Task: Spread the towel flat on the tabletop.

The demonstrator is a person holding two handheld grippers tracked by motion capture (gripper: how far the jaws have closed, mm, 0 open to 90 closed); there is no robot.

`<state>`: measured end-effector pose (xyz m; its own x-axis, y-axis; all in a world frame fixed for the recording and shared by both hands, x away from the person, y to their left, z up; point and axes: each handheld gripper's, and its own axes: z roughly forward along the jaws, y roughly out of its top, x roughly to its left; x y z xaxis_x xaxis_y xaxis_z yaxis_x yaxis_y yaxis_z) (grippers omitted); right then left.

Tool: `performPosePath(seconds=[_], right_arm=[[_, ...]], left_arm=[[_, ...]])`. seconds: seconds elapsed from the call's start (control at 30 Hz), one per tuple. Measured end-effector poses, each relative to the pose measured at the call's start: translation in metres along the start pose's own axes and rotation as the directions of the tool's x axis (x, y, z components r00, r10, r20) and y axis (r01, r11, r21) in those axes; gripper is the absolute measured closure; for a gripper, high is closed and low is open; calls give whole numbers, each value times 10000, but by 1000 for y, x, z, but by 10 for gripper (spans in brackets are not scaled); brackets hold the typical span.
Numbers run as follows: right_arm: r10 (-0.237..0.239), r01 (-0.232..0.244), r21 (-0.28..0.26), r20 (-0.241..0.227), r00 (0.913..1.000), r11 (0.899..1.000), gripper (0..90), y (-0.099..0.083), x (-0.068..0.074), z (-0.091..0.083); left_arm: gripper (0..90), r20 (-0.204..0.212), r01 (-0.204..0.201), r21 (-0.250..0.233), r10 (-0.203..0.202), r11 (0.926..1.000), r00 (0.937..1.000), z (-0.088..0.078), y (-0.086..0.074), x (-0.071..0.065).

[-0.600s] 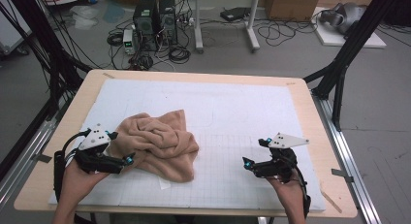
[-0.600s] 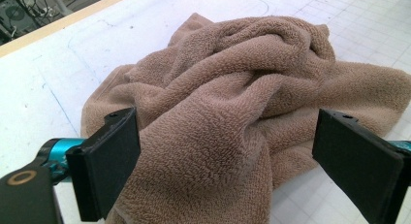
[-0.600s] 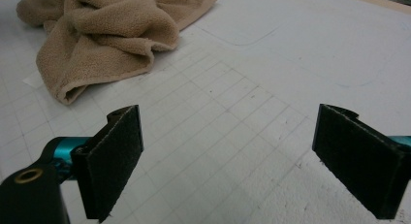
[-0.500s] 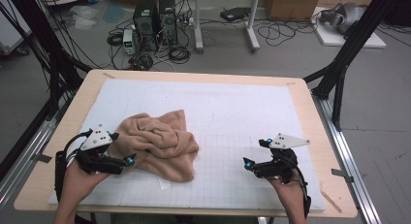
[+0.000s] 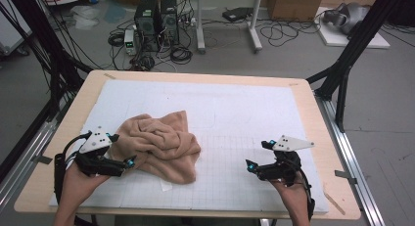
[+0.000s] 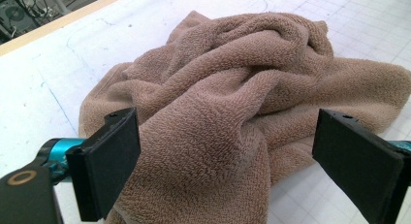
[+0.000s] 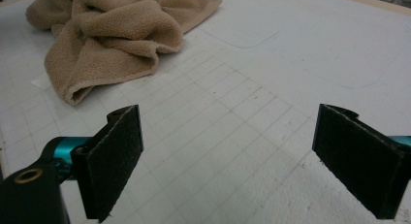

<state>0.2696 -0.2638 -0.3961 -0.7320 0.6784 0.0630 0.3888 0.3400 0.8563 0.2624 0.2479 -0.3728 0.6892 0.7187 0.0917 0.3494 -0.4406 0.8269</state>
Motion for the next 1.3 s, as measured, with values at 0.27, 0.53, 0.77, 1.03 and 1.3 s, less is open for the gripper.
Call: performPosePath(seconds=[0.27, 0.53, 0.77, 1.03, 1.3], right_arm=[[-5, 5, -84, -39, 10000, 10000, 100, 1, 1, -3], [-80, 78, -91, -143, 9999, 9999, 100, 3, 3, -2], [-82, 83, 60, -152, 9999, 9999, 100, 2, 1, -2], [-222, 222, 1, -183, 9996, 9998, 100, 7, 2, -3], [-261, 261, -22, -227, 9994, 9997, 101, 6, 2, -2]], left_arm=[[105, 44, -24, -84, 24, 10000, 10000, -2, 1, -1], [105, 50, -13, -127, 14, 9999, 10000, -2, 2, -2], [105, 200, 42, -237, -38, 9997, 9998, -2, 7, -1], [105, 493, -7, -525, 33, 9986, 9988, 6, 30, -1], [107, 708, 80, -362, -54, 9993, 9975, 32, 35, -4]])
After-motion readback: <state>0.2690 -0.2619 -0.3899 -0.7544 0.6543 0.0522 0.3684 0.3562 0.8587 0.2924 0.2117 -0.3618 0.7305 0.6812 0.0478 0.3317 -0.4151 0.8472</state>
